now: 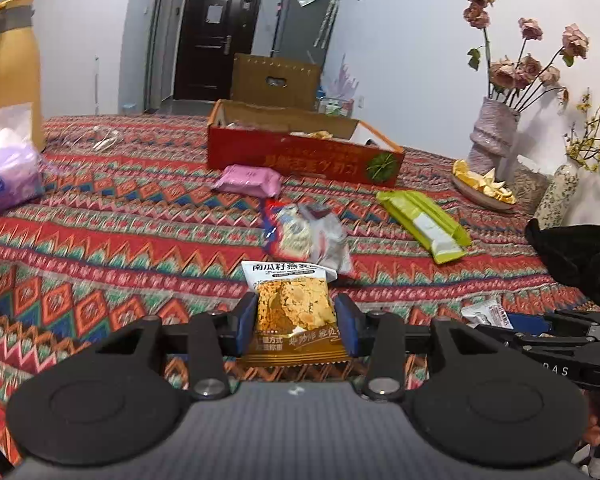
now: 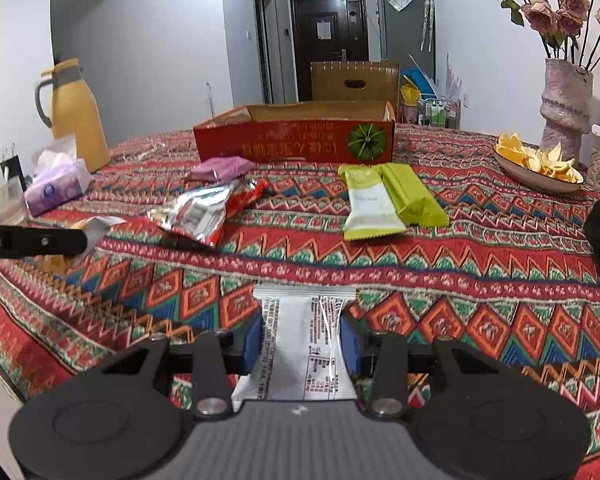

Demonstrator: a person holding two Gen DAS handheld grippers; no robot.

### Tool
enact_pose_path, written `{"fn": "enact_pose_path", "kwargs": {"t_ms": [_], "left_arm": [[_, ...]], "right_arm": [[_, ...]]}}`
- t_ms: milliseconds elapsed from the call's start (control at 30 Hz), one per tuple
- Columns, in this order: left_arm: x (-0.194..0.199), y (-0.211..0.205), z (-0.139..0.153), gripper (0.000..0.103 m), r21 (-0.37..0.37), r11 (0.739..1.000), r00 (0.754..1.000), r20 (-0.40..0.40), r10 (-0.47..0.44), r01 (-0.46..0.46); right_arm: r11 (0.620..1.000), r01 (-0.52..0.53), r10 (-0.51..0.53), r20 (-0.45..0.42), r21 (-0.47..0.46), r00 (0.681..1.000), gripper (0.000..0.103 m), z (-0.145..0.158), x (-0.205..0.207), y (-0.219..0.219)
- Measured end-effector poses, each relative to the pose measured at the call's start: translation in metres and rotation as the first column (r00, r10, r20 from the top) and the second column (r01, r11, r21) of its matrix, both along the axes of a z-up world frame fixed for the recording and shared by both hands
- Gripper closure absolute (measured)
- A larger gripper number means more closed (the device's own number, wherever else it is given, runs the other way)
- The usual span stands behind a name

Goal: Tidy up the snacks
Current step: 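Carry both packets into the box and open both tools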

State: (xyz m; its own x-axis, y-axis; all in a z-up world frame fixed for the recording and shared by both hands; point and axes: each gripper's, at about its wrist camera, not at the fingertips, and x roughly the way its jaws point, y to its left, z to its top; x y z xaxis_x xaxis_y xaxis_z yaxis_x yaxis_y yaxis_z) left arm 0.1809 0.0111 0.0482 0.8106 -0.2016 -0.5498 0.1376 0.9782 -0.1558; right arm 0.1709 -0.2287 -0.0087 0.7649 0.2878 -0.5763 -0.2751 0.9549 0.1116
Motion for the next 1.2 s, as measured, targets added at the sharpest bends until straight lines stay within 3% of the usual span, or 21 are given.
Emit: {"fn": "enact_pose_path", "kwargs": {"t_ms": [200, 333, 567, 867, 1067, 1200], "left_arm": [[0.049, -0.007, 0.038, 0.06, -0.027, 0.996, 0.993, 0.083, -0.079, 0.081], [0.11, -0.015, 0.062, 0.06, -0.037, 0.99, 0.982, 0.139, -0.128, 0.135], [0.242, -0.015, 0.064, 0.06, -0.05, 0.988, 0.987, 0.081, -0.14, 0.144], [0.377, 0.012, 0.013, 0.06, -0.094, 0.992, 0.988, -0.114, -0.099, 0.088], [0.411, 0.008, -0.016, 0.061, -0.084, 0.994, 0.985, -0.149, -0.088, 0.076], [0.407, 0.005, -0.018, 0.059, -0.057, 0.993, 0.986, -0.123, -0.109, 0.103]], "right_arm": [[0.998, -0.057, 0.055, 0.076, 0.027, 0.996, 0.063, 0.034, 0.032, -0.011], [0.996, -0.095, 0.093, 0.136, 0.006, 0.986, 0.063, 0.068, 0.083, -0.009], [0.992, -0.125, 0.121, 0.179, 0.009, 0.976, 0.063, 0.099, 0.203, 0.015], [0.994, -0.087, 0.086, 0.019, 0.061, 0.996, 0.063, 0.06, 0.36, 0.058], [0.998, -0.059, 0.06, -0.053, 0.032, 0.997, 0.063, 0.028, 0.403, 0.083], [0.997, -0.07, 0.074, -0.114, 0.038, 0.991, 0.06, 0.012, 0.417, 0.087]]}}
